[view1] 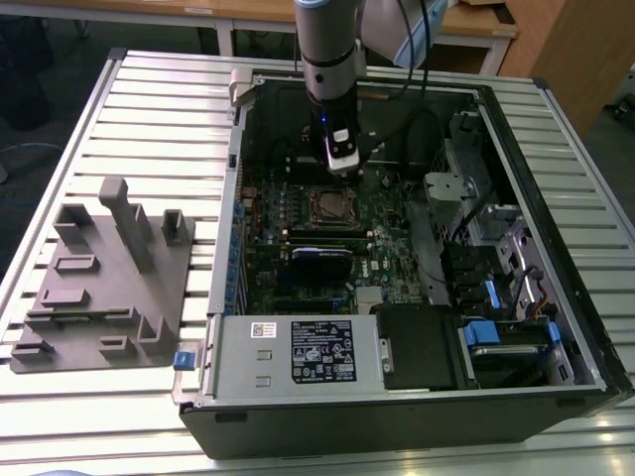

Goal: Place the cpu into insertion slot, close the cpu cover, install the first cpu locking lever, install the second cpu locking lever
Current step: 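Install the first cpu locking lever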

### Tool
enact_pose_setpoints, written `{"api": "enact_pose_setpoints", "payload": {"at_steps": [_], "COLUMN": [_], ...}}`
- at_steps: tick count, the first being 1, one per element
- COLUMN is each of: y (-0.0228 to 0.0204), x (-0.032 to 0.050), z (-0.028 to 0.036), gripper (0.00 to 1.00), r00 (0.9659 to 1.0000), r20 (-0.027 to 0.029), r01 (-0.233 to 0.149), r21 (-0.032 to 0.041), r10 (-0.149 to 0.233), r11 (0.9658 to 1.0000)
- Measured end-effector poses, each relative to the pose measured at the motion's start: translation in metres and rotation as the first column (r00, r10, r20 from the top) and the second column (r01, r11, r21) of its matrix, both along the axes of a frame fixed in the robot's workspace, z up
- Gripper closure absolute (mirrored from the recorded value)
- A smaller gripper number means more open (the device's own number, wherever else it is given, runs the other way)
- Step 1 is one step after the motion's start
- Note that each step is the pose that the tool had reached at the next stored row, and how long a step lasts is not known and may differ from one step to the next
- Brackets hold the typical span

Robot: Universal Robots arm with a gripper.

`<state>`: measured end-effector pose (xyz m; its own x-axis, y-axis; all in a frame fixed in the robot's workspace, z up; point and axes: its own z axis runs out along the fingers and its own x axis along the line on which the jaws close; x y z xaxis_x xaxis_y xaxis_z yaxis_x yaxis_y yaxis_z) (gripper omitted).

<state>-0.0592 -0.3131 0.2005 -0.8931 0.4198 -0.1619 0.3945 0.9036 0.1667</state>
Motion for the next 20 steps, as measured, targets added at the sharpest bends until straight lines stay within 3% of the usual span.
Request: {"api": "enact_pose_setpoints", "payload": {"at_steps": [9,20], "y": [0.0013,0.0054], "x": [-0.0004,-0.0022], "z": [0.0032,0.0031], "gripper": [0.89,0.89], "r00": [1.0,1.0], "r20": [-0.0001,0.0001], "r01": [0.0,0.0], "r21": [0.0009,0.0151], "r10": [0.0,0.0], "r11": [1.0,0.9999]}}
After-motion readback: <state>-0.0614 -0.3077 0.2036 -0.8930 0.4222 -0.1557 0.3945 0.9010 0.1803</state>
